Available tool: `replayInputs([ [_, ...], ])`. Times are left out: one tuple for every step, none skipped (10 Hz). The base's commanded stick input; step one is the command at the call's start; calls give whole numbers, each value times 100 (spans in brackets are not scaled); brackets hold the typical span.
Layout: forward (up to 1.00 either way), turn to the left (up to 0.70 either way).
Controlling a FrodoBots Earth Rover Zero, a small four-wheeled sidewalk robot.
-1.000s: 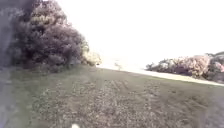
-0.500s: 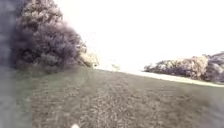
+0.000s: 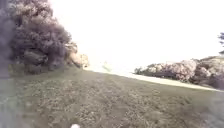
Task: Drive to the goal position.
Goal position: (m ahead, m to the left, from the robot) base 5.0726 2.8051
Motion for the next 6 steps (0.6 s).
replayInputs([
  [85, -9],
  [85, -20],
  [85, -34],
  [85, -34],
  [85, -34],
  [85, -34],
])
